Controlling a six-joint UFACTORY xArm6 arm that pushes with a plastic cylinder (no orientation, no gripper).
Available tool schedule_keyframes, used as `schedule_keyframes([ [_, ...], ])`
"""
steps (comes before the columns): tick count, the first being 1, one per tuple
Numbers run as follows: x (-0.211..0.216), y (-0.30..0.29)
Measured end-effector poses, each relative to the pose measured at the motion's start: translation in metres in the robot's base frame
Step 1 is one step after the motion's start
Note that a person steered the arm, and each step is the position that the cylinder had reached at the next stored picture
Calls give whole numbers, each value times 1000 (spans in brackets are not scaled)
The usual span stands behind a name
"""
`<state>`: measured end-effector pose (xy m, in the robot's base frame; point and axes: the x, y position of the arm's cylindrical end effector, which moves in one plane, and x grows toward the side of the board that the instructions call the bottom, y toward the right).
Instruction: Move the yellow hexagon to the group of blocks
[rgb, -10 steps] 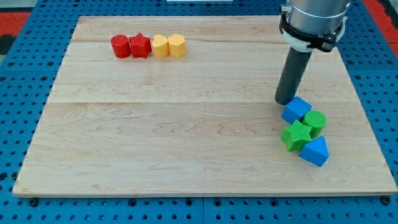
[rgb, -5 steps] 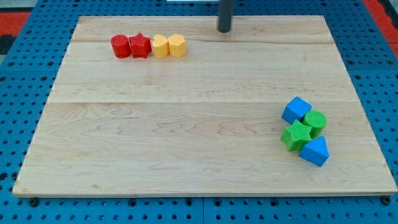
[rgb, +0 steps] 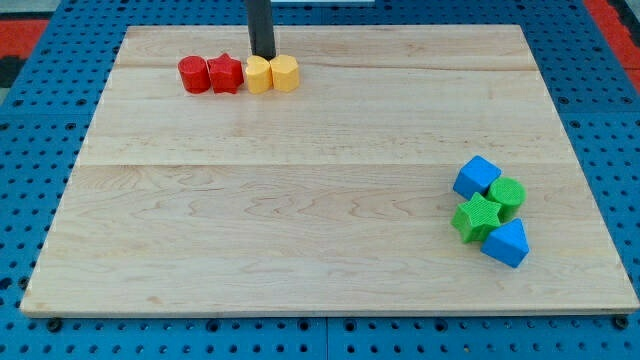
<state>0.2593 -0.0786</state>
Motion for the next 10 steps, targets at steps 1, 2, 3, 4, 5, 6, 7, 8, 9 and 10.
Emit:
schedule_keyframes([
  [1, 10, 4],
  [2, 23, 17],
  [3, 34, 39],
  [4, 39, 63],
  [5, 53, 85],
  [6, 74, 97],
  [7, 101, 110],
  [8, 122, 122],
  [9, 140, 139],
  [10, 146, 160],
])
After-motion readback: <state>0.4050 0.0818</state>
